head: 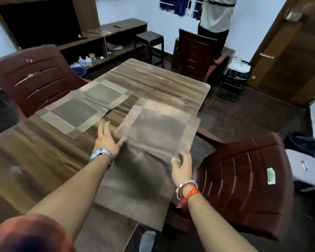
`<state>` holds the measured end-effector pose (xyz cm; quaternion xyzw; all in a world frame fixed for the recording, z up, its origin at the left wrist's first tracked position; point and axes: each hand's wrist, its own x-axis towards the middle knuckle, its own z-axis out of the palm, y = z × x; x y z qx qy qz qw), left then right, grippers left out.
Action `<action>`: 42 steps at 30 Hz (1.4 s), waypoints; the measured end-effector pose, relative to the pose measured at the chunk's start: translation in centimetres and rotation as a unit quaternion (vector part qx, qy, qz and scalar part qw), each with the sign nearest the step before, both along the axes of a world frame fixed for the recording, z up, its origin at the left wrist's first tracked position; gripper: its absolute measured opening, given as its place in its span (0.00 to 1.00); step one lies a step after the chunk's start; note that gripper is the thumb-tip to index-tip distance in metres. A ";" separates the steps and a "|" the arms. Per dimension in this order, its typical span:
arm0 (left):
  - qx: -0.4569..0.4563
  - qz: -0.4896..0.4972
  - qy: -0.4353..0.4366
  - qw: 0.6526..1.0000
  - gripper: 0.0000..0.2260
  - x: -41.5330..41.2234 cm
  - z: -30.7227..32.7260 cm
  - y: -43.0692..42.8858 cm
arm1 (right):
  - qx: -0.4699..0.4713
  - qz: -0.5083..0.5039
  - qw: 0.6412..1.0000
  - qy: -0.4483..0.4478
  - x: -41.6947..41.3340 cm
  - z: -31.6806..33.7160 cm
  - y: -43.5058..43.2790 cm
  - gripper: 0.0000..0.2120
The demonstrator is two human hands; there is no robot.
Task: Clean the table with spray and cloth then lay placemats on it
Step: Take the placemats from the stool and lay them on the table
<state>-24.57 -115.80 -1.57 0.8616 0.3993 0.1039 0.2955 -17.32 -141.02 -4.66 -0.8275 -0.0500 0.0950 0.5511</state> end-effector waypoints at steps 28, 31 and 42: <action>0.017 -0.162 0.284 0.945 0.52 18.4 -9.4 -1.3 | -0.448 0.157 0.880 0.021 11.3 -7.5 8.1 0.32; 0.023 -0.161 0.279 0.947 0.52 19.4 -9.4 -1.3 | -0.442 0.156 0.883 0.023 12.3 -7.9 8.1 0.32; 0.024 -0.169 0.277 0.946 0.51 20.2 -9.6 -1.0 | -0.441 0.146 0.885 0.024 12.7 -7.7 8.4 0.32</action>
